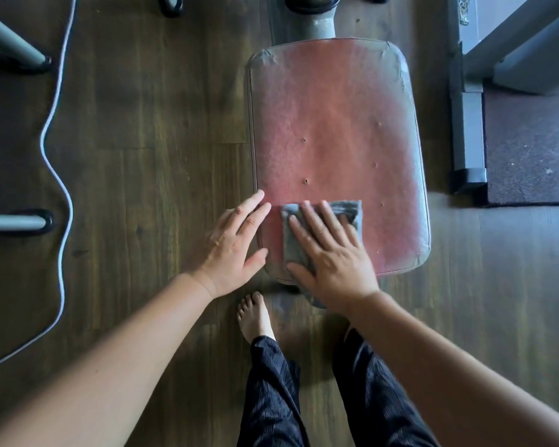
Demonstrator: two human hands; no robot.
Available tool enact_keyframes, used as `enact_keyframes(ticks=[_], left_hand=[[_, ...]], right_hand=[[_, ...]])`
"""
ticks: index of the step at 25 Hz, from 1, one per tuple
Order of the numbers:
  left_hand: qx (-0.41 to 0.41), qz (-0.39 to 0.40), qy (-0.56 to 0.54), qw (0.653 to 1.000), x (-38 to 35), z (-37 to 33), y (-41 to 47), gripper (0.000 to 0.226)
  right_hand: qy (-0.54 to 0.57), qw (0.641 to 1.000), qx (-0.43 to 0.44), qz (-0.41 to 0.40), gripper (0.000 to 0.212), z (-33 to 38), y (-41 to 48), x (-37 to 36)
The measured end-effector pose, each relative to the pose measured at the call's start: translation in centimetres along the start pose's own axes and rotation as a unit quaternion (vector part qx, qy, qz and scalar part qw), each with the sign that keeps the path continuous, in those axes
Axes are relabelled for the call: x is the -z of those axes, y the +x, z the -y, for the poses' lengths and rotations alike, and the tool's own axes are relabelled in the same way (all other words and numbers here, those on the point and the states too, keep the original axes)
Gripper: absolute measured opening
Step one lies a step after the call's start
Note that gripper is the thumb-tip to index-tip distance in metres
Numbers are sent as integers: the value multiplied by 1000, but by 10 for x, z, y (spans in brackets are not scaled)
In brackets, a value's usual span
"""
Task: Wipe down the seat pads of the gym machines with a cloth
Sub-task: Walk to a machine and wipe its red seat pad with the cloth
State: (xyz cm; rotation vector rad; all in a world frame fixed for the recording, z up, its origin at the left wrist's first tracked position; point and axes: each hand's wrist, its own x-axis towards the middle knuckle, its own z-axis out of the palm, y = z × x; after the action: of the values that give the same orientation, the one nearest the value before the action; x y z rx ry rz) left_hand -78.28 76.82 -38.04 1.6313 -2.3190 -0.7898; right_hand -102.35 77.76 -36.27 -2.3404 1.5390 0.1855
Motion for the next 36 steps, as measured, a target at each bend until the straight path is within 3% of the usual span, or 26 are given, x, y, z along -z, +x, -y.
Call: enact_keyframes(ticks=[3,6,9,12,17,21,25,29,32,36], left_hand=[[9,4,7,1000,1,-2,0,74],[16,10,-11,1000,-1,-8,0,75],[29,1,-26,999,-3,-15,2,74],[31,1,-39,999,-4,-18,4,73],[32,0,-42,999,-4,-19,5,72],[44,-4,-30,999,-2,-23,8,73],[66,23,-11,998,6,-30,10,72],[135,118,30,983,34,-48,21,75],[121,150,64,979,72,-75,39,71],[53,155,115,980,155,-149,63,69]], right_hand=[[4,995,-95,-17,76,-56,30,18],[25,981,-190,-41,76,-44,61,22],[22,995,-100,-8,76,-11,18,5],[-18,1000,2,-3,77,-58,-12,9],[27,977,-206,-40,80,-108,94,47],[-24,997,-73,-13,92,-88,45,30],[45,996,-51,-60,61,-89,19,18],[138,986,-41,-90,42,-89,26,35],[191,975,-97,-58,35,-80,22,90],[244,951,-176,-72,26,-66,-1,199]])
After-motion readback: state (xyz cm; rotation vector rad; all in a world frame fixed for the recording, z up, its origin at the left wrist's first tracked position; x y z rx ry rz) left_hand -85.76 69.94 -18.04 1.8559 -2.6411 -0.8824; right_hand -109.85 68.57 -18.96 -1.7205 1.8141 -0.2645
